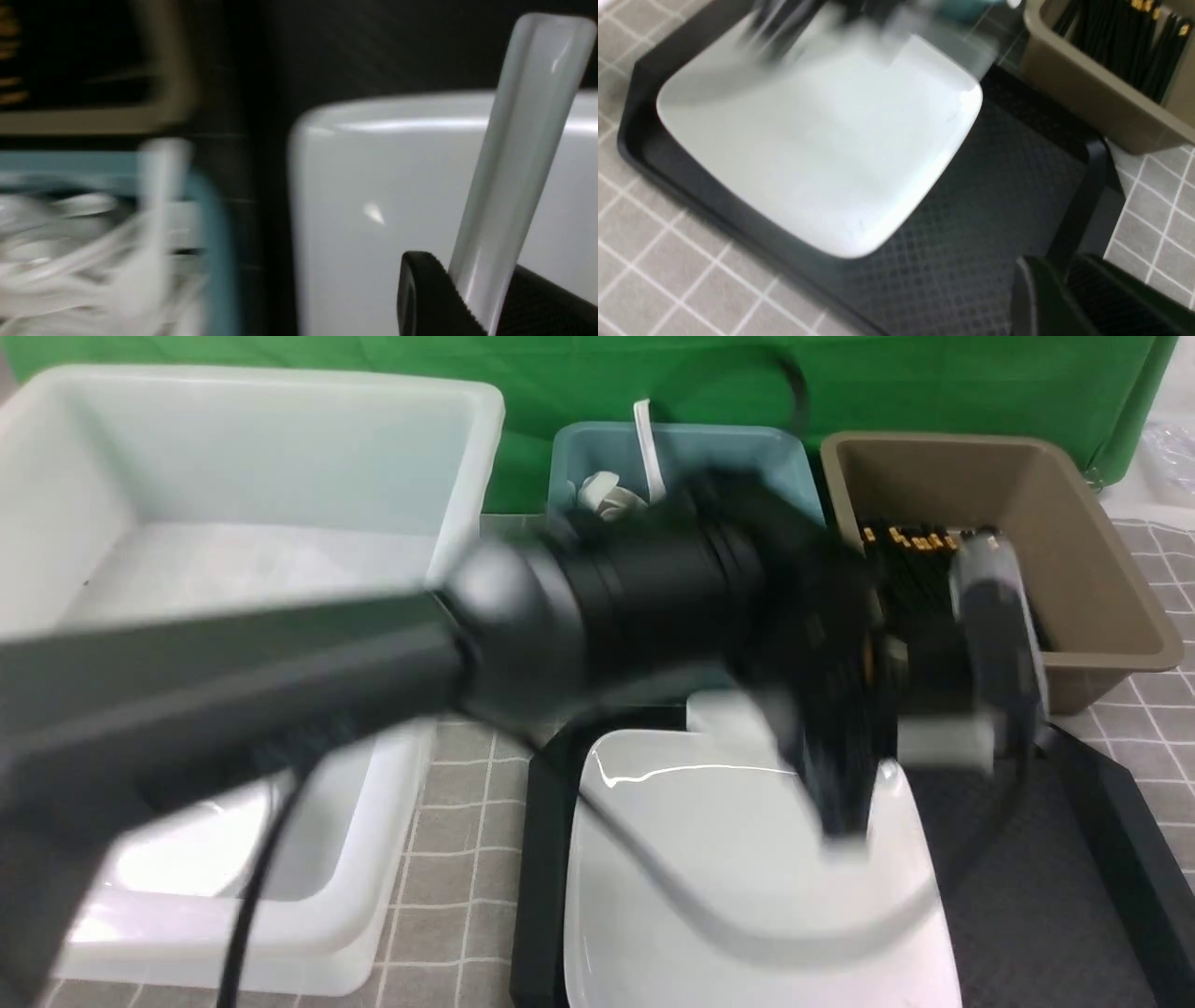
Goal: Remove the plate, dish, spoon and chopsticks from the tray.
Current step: Use the left arm to put the soup spoon into the small storage box in the middle
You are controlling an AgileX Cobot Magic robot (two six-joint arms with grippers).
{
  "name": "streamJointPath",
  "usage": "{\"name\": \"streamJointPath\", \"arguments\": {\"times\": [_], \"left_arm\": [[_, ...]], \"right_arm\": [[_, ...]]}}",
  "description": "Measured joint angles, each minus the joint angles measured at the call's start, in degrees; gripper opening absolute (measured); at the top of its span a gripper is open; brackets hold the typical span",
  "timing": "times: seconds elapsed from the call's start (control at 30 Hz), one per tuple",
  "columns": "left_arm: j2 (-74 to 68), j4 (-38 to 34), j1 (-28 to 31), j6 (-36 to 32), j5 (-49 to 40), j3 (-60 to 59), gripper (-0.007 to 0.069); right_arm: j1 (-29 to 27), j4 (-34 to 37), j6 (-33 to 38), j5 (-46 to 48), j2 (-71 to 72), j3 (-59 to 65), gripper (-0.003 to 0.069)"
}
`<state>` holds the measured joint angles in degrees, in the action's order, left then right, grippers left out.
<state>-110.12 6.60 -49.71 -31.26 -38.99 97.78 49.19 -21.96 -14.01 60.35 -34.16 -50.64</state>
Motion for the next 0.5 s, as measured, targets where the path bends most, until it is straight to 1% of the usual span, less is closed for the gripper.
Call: {"name": "streamJointPath", "arguments": {"times": [0.07, 0.1, 0.13, 0.2, 0.3, 0.37, 0.4, 0.43, 0.5], "left_arm": [[-1.23, 0.01, 5.04, 6.13, 5.15, 4.47, 0.0130], [-1.42, -0.10, 5.54, 6.74, 5.68, 4.91, 0.0130], [-3.76, -1.79, 9.76, 11.91, 9.58, 8.62, 0.0130], [-6.87, -4.20, 13.30, 15.25, 12.02, 11.90, 0.0130], [-11.98, -6.91, 16.73, 16.57, 12.80, 15.83, 0.0133], [-15.34, -7.20, 18.08, 16.88, 12.87, 17.92, 0.0165], [-17.02, -7.15, 18.47, 16.92, 12.91, 18.71, 0.0203], [-17.22, -7.10, 18.54, 16.97, 12.91, 18.81, 0.0211], [-18.64, -6.59, 18.83, 17.31, 12.82, 19.11, 0.0298]], "right_arm": [[0.00, 0.05, -0.78, -0.90, 0.00, 0.00, 0.0134], [0.00, 0.13, -0.94, -0.97, 0.00, 0.00, 0.0134], [0.00, 0.53, -1.46, -1.38, 0.00, 0.00, 0.0136], [0.00, 1.48, -1.70, -1.51, 0.00, 0.00, 0.0136], [0.00, 2.40, -1.75, -1.51, 0.00, 0.00, 0.0140], [0.00, 2.95, -1.81, -1.51, 0.00, 0.00, 0.0143], [0.00, 3.37, -1.87, -1.51, 0.00, 0.00, 0.0144], [0.00, 3.53, -1.86, -1.51, 0.00, 0.00, 0.0144], [0.00, 4.30, -1.87, -1.51, 0.00, 0.00, 0.0144]]}}
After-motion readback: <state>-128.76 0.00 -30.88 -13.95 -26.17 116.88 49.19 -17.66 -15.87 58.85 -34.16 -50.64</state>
